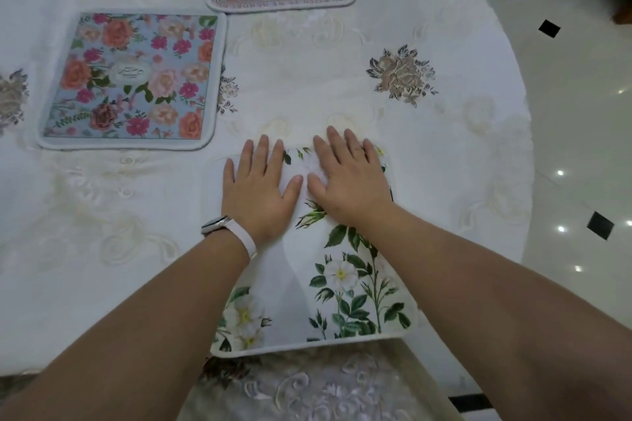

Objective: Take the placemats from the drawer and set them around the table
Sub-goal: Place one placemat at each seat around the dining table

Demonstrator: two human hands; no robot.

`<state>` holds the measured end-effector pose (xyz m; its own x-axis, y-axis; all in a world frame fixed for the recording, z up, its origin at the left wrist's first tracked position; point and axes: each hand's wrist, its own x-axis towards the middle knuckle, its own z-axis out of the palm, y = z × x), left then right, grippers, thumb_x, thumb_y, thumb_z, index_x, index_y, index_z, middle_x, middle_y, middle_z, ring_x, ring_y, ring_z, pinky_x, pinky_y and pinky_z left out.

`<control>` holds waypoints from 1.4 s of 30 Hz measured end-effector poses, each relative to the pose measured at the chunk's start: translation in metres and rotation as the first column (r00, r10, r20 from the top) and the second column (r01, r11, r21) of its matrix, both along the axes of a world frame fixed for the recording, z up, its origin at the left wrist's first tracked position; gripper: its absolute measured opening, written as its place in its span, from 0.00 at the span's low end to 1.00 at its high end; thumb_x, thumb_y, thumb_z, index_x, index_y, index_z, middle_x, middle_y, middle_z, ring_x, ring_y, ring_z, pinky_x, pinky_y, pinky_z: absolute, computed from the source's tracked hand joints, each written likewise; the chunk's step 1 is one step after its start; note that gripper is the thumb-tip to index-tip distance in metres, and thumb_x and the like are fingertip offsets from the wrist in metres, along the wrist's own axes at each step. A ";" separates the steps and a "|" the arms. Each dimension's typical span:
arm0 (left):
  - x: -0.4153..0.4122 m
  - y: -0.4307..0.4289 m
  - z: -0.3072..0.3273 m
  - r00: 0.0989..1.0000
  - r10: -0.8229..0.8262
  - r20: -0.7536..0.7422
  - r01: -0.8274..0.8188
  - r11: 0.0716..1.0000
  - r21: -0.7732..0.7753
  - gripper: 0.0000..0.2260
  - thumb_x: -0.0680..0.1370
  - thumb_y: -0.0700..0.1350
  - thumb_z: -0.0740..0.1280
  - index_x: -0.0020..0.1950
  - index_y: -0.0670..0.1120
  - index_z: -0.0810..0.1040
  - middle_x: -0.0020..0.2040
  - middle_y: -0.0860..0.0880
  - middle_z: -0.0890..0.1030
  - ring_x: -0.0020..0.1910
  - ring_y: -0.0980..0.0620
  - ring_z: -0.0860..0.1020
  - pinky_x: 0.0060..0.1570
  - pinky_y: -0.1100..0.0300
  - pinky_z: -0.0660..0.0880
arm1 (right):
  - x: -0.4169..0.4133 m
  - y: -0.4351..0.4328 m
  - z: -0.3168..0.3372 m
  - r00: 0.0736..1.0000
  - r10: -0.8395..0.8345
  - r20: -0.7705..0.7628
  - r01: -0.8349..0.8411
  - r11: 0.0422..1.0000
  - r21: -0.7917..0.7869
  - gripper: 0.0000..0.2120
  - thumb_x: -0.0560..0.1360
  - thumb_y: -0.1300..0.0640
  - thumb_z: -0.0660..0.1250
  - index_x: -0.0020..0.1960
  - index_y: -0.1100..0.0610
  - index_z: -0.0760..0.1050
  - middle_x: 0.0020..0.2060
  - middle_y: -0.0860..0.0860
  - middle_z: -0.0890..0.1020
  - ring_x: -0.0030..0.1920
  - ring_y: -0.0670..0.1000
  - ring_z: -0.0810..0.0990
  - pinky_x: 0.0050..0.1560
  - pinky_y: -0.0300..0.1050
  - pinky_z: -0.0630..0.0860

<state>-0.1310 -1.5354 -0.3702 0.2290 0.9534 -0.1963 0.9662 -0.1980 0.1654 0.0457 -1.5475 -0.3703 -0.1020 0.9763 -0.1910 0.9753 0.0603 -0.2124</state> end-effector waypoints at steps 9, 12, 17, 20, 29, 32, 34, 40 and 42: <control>-0.041 -0.036 0.003 0.988 0.155 0.006 -0.155 0.988 -0.012 0.33 0.79 0.65 0.45 0.80 0.51 0.45 0.81 0.49 0.44 0.79 0.49 0.41 0.76 0.46 0.45 | 0.034 -0.051 0.005 0.986 -0.165 0.006 0.166 0.985 -0.044 0.34 0.80 0.39 0.46 0.81 0.53 0.44 0.80 0.54 0.44 0.79 0.56 0.41 0.77 0.55 0.41; -0.051 -0.056 0.005 0.987 0.162 0.012 -0.162 0.987 -0.017 0.33 0.80 0.65 0.45 0.80 0.49 0.45 0.81 0.47 0.45 0.79 0.47 0.43 0.76 0.47 0.46 | 0.039 -0.080 0.007 0.983 -0.183 0.017 0.183 0.980 -0.081 0.34 0.80 0.38 0.45 0.81 0.52 0.42 0.80 0.52 0.41 0.79 0.54 0.39 0.77 0.55 0.40; -0.057 -0.112 0.010 0.982 0.180 0.050 -0.177 0.983 -0.052 0.33 0.80 0.62 0.46 0.80 0.45 0.46 0.80 0.44 0.45 0.79 0.45 0.43 0.76 0.48 0.44 | 0.023 -0.128 0.021 0.989 -0.150 0.009 0.149 0.980 -0.131 0.33 0.81 0.40 0.43 0.80 0.54 0.42 0.79 0.54 0.40 0.78 0.54 0.37 0.77 0.56 0.37; -0.044 -0.146 0.009 0.997 -0.019 0.071 0.023 0.998 -0.050 0.32 0.80 0.62 0.47 0.80 0.46 0.50 0.80 0.44 0.47 0.79 0.46 0.45 0.75 0.48 0.46 | -0.008 -0.150 0.029 0.999 0.024 -0.042 -0.029 0.991 -0.134 0.31 0.81 0.40 0.44 0.80 0.53 0.46 0.79 0.53 0.42 0.79 0.54 0.38 0.76 0.56 0.35; -0.050 -0.168 0.005 0.948 -0.319 0.006 0.319 0.947 -0.051 0.28 0.81 0.62 0.47 0.79 0.51 0.58 0.79 0.47 0.56 0.78 0.45 0.54 0.74 0.45 0.51 | -0.031 -0.170 0.010 0.982 0.181 -0.043 -0.184 0.980 -0.078 0.29 0.81 0.42 0.50 0.78 0.53 0.58 0.79 0.53 0.56 0.78 0.55 0.54 0.76 0.59 0.54; -0.056 -0.163 0.005 0.961 -0.276 0.009 0.276 0.959 -0.060 0.30 0.80 0.64 0.49 0.79 0.53 0.56 0.80 0.49 0.54 0.79 0.48 0.51 0.74 0.46 0.50 | -0.014 -0.163 0.013 0.987 0.160 -0.005 -0.159 0.980 -0.121 0.30 0.81 0.39 0.47 0.80 0.50 0.51 0.79 0.51 0.49 0.79 0.54 0.47 0.76 0.61 0.51; -0.057 -0.160 0.003 0.967 -0.256 0.000 0.256 0.965 -0.060 0.31 0.79 0.65 0.50 0.80 0.54 0.54 0.80 0.50 0.51 0.79 0.50 0.48 0.75 0.46 0.48 | -0.001 -0.154 0.014 0.991 0.134 0.023 -0.129 0.982 -0.141 0.31 0.81 0.38 0.42 0.80 0.48 0.42 0.79 0.50 0.41 0.79 0.53 0.39 0.77 0.59 0.43; -0.067 -0.121 0.004 0.995 -0.096 -0.010 0.095 0.993 -0.069 0.31 0.79 0.66 0.45 0.80 0.56 0.44 0.80 0.52 0.41 0.78 0.52 0.38 0.76 0.48 0.42 | 0.039 -0.119 0.010 0.998 0.054 0.034 -0.050 0.994 -0.097 0.32 0.80 0.38 0.45 0.80 0.48 0.45 0.80 0.49 0.44 0.79 0.52 0.41 0.78 0.55 0.42; -0.071 -0.104 0.005 0.999 -0.050 0.014 0.051 0.997 -0.060 0.31 0.79 0.65 0.45 0.80 0.56 0.44 0.80 0.52 0.41 0.78 0.52 0.38 0.76 0.47 0.42 | 0.044 -0.106 0.009 0.999 0.041 0.027 -0.038 0.995 -0.090 0.32 0.80 0.38 0.45 0.80 0.48 0.44 0.80 0.49 0.43 0.79 0.52 0.40 0.78 0.54 0.41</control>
<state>-0.2023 -1.6393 -0.3657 0.2795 0.9271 -0.2496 0.9529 -0.2361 0.1903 0.0900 -1.6534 -0.3611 -0.1334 0.9505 -0.2806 0.9783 0.0810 -0.1907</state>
